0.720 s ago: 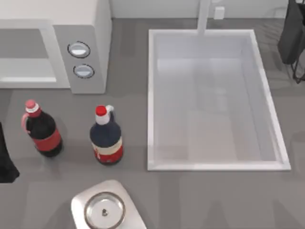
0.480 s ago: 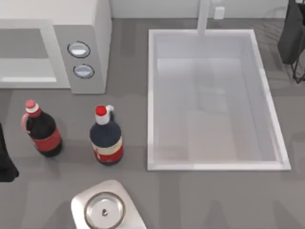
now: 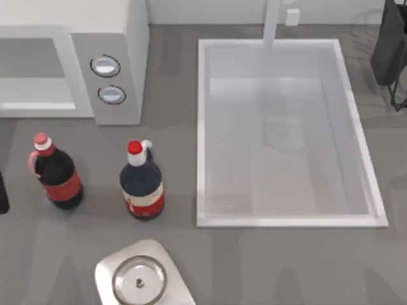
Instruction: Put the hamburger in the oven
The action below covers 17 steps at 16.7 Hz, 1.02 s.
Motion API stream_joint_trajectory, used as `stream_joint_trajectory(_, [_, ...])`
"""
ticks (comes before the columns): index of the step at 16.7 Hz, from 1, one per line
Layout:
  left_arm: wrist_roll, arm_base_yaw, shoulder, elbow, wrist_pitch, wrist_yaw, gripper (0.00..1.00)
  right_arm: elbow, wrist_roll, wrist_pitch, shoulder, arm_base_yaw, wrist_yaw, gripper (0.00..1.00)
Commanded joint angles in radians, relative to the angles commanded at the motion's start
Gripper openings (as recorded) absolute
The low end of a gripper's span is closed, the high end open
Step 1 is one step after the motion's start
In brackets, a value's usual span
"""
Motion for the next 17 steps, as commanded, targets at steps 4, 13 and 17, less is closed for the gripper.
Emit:
stream_joint_trajectory(4, [0.009, 0.037, 0.313, 0.185, -0.136, -0.003, 1.00, 0.000, 0.000, 0.000, 0.000, 0.000, 0.000, 1.00])
stream_joint_trajectory(13, [0.028, 0.108, 0.925, 0.590, -0.458, 0.007, 1.00, 0.000, 0.000, 0.000, 0.000, 0.000, 0.000, 1.00])
stream_joint_trajectory(17, [0.039, 0.143, 1.186, 0.778, -0.604, 0.006, 1.00, 0.000, 0.000, 0.000, 0.000, 0.000, 0.000, 1.00])
